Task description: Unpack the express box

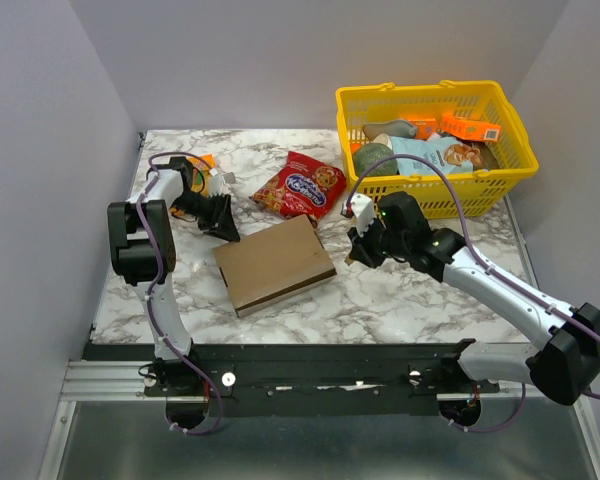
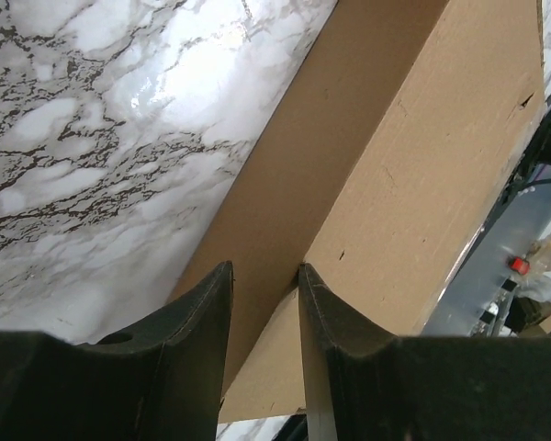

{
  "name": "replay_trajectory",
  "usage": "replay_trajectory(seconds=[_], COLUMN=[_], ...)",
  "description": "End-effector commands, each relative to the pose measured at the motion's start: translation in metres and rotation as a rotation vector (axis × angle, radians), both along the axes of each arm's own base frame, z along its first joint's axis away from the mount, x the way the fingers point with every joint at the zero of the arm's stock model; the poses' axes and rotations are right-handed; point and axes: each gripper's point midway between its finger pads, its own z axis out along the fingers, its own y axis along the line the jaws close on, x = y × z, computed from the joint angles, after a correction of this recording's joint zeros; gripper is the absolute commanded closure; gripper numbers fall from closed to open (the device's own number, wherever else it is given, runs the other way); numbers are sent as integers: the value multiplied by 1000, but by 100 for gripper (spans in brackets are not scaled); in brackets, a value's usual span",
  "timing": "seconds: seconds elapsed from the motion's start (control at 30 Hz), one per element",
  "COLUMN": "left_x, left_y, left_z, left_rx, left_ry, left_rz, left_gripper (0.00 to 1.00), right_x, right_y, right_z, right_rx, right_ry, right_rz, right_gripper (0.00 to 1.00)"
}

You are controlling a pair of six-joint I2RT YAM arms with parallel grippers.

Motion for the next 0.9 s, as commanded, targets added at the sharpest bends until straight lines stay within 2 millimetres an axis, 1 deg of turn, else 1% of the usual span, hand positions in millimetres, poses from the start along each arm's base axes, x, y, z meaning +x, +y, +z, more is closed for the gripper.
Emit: replay_trajectory(seconds=[0.0,0.23,0.43,0.6,0.7,0.87], left_x=[42,45,55,60,58,57], left_y=[58,70,76,76,74,72], left_z=[-61,-77,-84,-86,-92,-94], left_rx=[305,354,383,378,392,397], left_ry=[-109,-83,-64,-70,-60,-55], left_rz=[12,9,41,38,28,16], left_gripper=[62,63,63,63,63,63], right_x=[2,2,2,2,4,10], right_y=[4,2,1,3,4,9], right_z=[9,7,8,11,12,15], right_rx=[23,8,0,-3,-5,-9], right_ry=[-7,-7,3,6,4,3], right_rz=[7,5,4,7,7,15], right_gripper=[99,100,100,100,100,100])
